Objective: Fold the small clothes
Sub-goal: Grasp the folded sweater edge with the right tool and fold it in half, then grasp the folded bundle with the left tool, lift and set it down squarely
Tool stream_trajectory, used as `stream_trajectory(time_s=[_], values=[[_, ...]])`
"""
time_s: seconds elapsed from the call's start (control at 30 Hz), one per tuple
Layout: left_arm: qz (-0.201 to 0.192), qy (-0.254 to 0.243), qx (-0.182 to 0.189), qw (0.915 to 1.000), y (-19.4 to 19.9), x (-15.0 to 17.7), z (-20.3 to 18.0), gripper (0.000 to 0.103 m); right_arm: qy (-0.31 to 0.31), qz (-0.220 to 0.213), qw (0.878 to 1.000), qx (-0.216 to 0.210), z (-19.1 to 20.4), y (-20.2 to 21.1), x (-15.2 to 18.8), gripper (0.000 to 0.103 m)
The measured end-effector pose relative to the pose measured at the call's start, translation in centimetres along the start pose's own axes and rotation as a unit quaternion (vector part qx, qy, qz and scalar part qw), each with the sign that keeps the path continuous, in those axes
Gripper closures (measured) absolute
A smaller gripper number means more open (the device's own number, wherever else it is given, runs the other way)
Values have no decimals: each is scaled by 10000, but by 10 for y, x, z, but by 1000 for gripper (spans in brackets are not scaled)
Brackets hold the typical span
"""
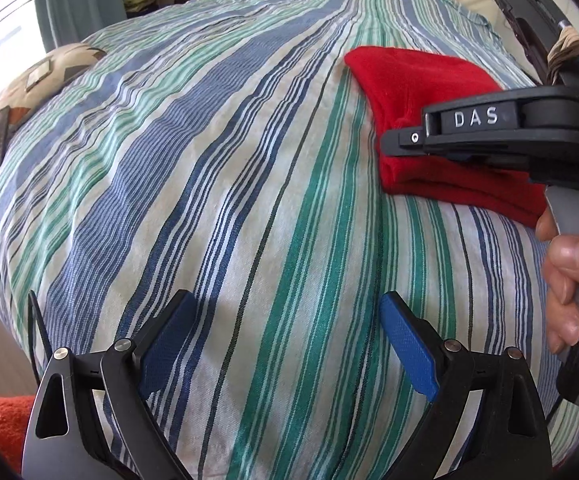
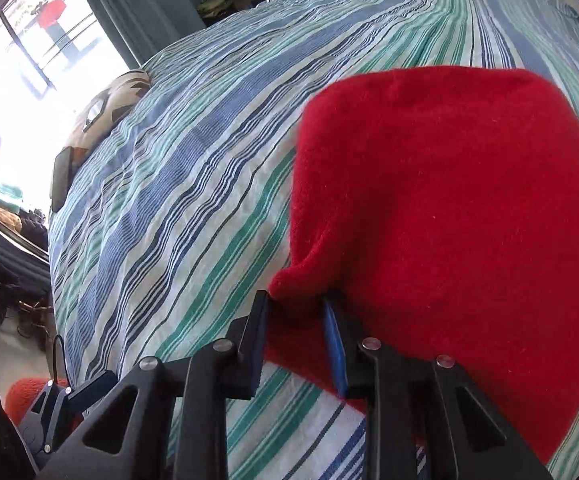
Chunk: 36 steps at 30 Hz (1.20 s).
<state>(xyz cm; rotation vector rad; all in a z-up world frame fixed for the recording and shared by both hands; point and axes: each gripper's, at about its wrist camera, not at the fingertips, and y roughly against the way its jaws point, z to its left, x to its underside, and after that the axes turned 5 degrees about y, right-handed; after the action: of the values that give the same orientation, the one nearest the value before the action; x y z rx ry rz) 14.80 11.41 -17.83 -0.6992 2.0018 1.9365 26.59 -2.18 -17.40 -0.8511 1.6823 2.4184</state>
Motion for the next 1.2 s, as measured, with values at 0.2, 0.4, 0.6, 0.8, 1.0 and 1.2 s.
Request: stream_trajectory(time_s=[0.2, 0.4, 0.6, 0.8, 1.0, 1.2], values=[[32, 64, 99, 9999, 2, -1, 3, 9, -67, -886, 9960, -28, -28, 92, 2, 72], [63, -36, 97, 9999, -1, 0, -4, 7, -775, -241, 9956, 461, -87, 83, 48, 73], [48, -342, -67, 9994, -3, 13, -11, 1, -1278, -616, 9890, 422, -89, 102, 87, 68], [-26, -402, -171, 9990, -6, 17, -13, 0, -1057, -979, 9825, 1184, -75, 145, 147, 34], [92, -298, 154, 9994, 16, 7, -14, 2, -1786, -995, 9726, 1106, -99, 167, 204, 34], [236, 101, 2049, 9785, 24, -72, -35, 1, -2005, -1519, 9661, 584, -123, 183, 160, 27]])
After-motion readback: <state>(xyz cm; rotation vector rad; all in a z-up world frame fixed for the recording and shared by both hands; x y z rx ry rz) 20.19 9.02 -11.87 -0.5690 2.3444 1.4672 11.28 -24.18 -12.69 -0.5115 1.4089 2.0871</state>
